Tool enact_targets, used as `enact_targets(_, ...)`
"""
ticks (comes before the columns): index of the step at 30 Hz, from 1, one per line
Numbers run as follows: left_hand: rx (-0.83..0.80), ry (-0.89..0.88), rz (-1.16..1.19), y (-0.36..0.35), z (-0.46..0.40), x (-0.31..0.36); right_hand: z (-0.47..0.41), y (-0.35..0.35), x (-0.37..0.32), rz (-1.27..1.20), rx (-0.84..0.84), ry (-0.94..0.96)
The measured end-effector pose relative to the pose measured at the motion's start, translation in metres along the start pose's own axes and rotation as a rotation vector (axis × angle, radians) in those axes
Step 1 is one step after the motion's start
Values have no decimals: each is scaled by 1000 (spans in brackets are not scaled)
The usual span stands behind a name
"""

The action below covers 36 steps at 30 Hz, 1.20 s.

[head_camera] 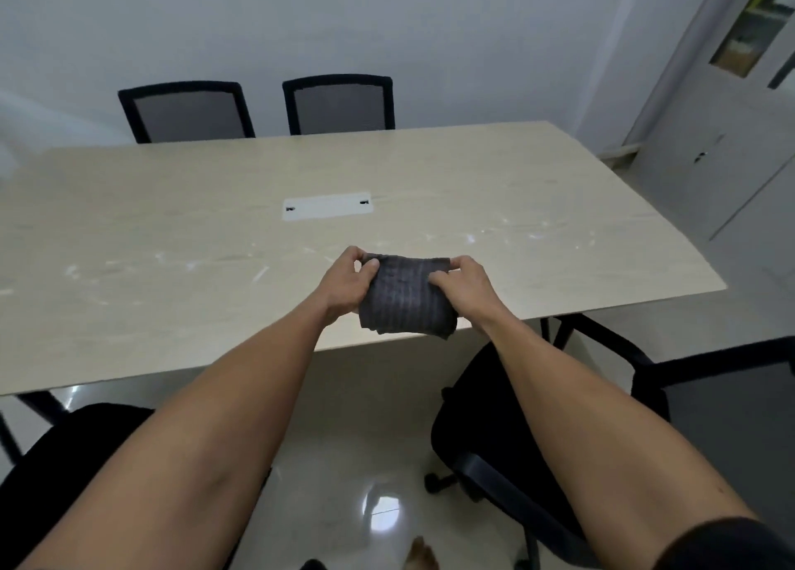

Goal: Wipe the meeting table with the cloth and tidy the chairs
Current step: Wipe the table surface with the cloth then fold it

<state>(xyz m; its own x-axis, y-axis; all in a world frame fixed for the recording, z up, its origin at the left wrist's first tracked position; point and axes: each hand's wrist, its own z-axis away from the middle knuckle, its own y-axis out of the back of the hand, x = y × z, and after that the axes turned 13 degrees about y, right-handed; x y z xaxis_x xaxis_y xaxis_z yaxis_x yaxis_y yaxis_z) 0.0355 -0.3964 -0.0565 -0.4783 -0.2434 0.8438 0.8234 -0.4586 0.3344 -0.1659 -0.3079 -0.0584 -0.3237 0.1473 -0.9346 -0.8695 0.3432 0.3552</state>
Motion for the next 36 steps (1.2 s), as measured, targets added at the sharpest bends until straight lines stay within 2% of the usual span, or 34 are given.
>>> enact_targets(7,-33,152,62,-3,-71,19,-86,-1,28,-19,-61,-33)
enact_targets(13,-81,203,61,-25,-146,41,-131,16,56,27,-15,-14)
enact_targets(20,-261,186,36,-80,-239,77,-178,55,90,61,123,-131)
enact_targets(29,-561,197,-174,-174,-301,103,-191,109,150,42,330,-338)
enact_targets(36,-653,247,-217,-251,-323,98,-187,150,204,48,307,-493)
